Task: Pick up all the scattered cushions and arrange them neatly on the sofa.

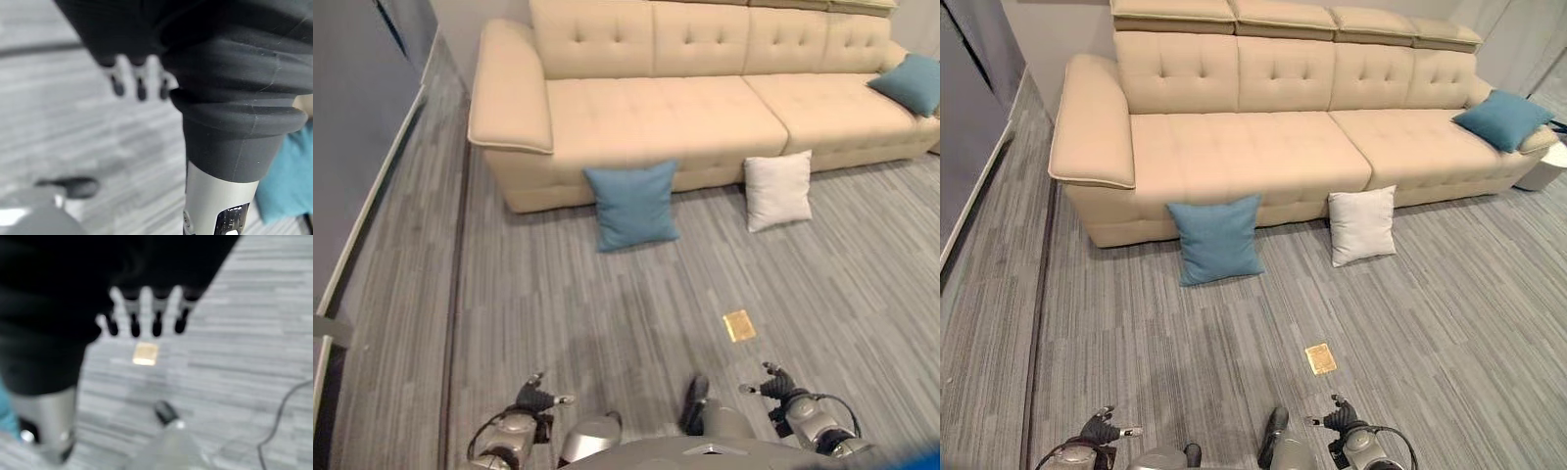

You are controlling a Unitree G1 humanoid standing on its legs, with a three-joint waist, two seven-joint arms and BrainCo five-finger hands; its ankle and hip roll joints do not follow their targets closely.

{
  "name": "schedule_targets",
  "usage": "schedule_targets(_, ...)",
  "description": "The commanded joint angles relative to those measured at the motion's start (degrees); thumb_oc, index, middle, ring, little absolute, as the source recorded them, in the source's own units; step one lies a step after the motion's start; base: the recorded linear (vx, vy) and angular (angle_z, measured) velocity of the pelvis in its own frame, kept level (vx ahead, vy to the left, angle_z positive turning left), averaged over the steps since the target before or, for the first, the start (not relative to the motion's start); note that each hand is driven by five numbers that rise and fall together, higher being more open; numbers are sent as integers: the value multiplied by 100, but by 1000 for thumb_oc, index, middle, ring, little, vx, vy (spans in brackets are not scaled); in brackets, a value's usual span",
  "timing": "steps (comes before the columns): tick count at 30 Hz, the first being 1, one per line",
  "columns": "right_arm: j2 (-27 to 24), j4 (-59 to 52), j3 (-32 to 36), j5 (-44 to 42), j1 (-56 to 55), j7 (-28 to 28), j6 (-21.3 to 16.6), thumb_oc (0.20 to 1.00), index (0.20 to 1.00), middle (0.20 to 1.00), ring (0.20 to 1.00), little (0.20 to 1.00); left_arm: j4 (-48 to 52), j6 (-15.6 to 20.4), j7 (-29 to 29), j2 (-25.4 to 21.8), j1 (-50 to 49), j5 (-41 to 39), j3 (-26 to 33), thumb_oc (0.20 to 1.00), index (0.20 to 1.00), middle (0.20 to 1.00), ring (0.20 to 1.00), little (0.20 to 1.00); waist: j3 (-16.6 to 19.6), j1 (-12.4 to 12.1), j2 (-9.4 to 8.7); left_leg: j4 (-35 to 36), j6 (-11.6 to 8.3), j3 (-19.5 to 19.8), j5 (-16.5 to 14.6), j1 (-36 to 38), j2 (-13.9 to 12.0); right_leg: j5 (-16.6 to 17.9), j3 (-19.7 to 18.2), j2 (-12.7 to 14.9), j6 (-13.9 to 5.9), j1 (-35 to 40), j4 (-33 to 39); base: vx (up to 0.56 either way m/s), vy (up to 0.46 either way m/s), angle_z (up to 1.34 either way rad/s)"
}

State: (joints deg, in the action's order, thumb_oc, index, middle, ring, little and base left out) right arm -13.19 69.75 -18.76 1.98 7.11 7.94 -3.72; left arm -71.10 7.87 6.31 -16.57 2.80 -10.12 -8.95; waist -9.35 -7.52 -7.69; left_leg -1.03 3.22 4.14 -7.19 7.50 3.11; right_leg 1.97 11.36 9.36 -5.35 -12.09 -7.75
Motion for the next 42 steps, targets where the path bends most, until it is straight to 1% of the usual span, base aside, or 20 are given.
schedule_targets(1,-289,-59,-106,-237,112,170,-161,1000,1000,1000,1000,1000,-59,115,18,98,259,-72,-46,1000,1000,1000,1000,1000,92,-255,257,-1114,-611,936,117,-263,-396,-215,406,-450,-25,608,161,210,-193,71)
schedule_targets(2,-286,-58,-104,-237,114,170,-161,1000,1000,1000,1000,1000,-59,115,18,95,262,-72,-47,1000,1000,1000,1000,1000,104,-236,239,-1109,-608,953,141,-289,-376,-203,420,-428,-30,593,171,80,-171,128)
schedule_targets(3,-312,-73,-118,-363,134,204,-169,1000,1000,1000,1000,1000,23,108,10,96,319,-104,-88,1000,1000,1000,1000,1000,-58,-328,131,-2102,-636,694,422,-952,-444,-258,516,-421,101,850,333,28,-85,112)
schedule_targets(5,-342,-46,-104,-418,177,240,-171,1000,1000,1000,1000,1000,84,107,19,83,389,-143,-120,1000,1000,1000,1000,1000,-215,-442,64,-2733,-579,388,500,-1545,-465,-347,611,-451,203,1068,474,44,-123,27)
schedule_targets(7,-344,-20,-104,-432,186,249,-163,1000,1000,1000,1000,1000,103,110,12,92,429,-160,-151,1000,1000,1000,1000,1000,-273,-507,59,-2790,-549,243,379,-1725,-479,-386,654,-478,220,1187,524,87,-71,-1)
schedule_targets(10,-360,17,-67,-462,229,277,-198,1000,1000,1000,1000,1000,180,127,-5,94,516,-137,-233,1000,1000,1000,1000,1000,-288,-612,-17,-1975,-472,-220,191,-2068,-327,-539,879,-498,184,1415,667,216,10,50)
schedule_targets(12,-298,57,-23,-461,280,314,-191,1000,1000,1000,1000,1000,237,126,-16,22,546,-80,-239,1000,1000,1000,1000,1000,-190,-733,48,-898,-558,-867,1014,-2423,-450,-742,985,-739,171,1732,752,350,153,89)
schedule_targets(16,-158,94,-51,-346,240,278,-185,1000,1000,1000,1000,1000,146,105,-70,-60,456,-17,-162,1000,1000,1000,1000,1000,-23,-799,-33,-496,-434,-508,952,-1977,-210,-800,1021,-661,55,1786,504,231,168,-14)
schedule_targets(17,-108,104,-7,-302,234,244,-179,1000,1000,1000,1000,1000,101,94,-102,-102,395,49,-148,1000,1000,1000,1000,1000,95,-807,-37,-389,-328,-486,862,-1756,-152,-802,1053,-523,-87,1784,140,456,524,3)
schedule_targets(18,-40,81,-33,-189,275,208,-138,1000,1000,1000,1000,1000,142,48,-131,-208,367,139,-164,1000,1000,1000,1000,1000,21,-672,72,-356,-110,-374,701,-1366,-93,-344,921,-215,-378,1395,-1256,348,492,17)
schedule_targets(20,-24,56,-44,-144,337,204,-136,1000,1000,1000,1000,1000,160,52,-133,-265,389,179,-166,1000,1000,1000,1000,1000,-27,-577,216,-302,-40,-277,636,-1168,-154,-177,803,-183,-435,995,-1958,185,281,17)
schedule_targets(22,-26,33,-36,-139,355,210,-136,1000,1000,1000,1000,1000,172,59,-123,-278,371,170,-161,1000,1000,1000,1000,1000,-60,-543,246,-251,-20,-249,600,-1028,-153,-134,802,-130,-422,859,-2035,122,77,43)
schedule_targets(24,-30,20,-33,-132,365,211,-133,1000,1000,1000,1000,1000,188,76,-114,-289,356,176,-177,1000,1000,1000,1000,1000,-64,-500,252,-188,-17,-185,561,-895,-136,-150,824,-90,-375,807,-1762,177,-20,18)
schedule_targets(26,-108,-111,7,-209,385,232,-127,1000,1000,1000,1000,1000,235,130,-67,-245,489,212,-282,1000,1000,1000,1000,1000,-132,-218,224,-180,-104,74,294,-634,-88,132,431,97,-387,504,56,316,-103,22)
schedule_targets(28,-133,-87,19,-166,354,249,-108,1000,1000,1000,1000,1000,222,146,-5,-207,574,214,-300,1000,1000,1000,1000,1000,-175,-117,236,-114,-145,164,223,-462,-113,448,375,137,-481,344,329,230,-69,11)
schedule_targets(35,-176,64,77,-279,154,229,-132,1000,1000,1000,1000,1000,201,159,0,-111,668,259,-416,1000,1000,1000,1000,1000,63,-4,114,5,-441,232,-4,-229,-381,315,684,-40,-386,671,666,251,-109,20)
schedule_targets(36,-200,59,94,-344,119,230,-151,1000,1000,1000,1000,1000,231,165,-3,-99,699,226,-457,1000,1000,1000,1000,1000,99,40,110,-209,-603,183,-53,-280,-557,180,768,-155,-298,796,725,176,-145,6)
schedule_targets(38,-252,13,89,-426,172,287,-186,1000,1000,1000,1000,1000,329,186,31,-79,786,138,-508,1000,1000,1000,1000,1000,18,69,69,-997,-803,-16,188,-749,-703,123,903,-151,-223,886,794,119,-147,17)
schedule_targets(40,-353,-57,46,-559,339,326,-229,1000,1000,1000,1000,1000,487,209,47,-27,925,38,-597,1000,1000,1000,1000,1000,-150,-28,26,-1621,-712,-349,99,-1375,-806,-77,915,-229,-58,1074,890,96,-111,19)
schedule_targets(42,-408,-69,83,-571,401,359,-240,1000,1000,1000,1000,1000,495,205,40,18,955,43,-646,1000,1000,1000,1000,1000,-132,-8,40,-1131,-698,-514,237,-1651,-747,-225,929,-255,-51,1135,907,157,18,-5)
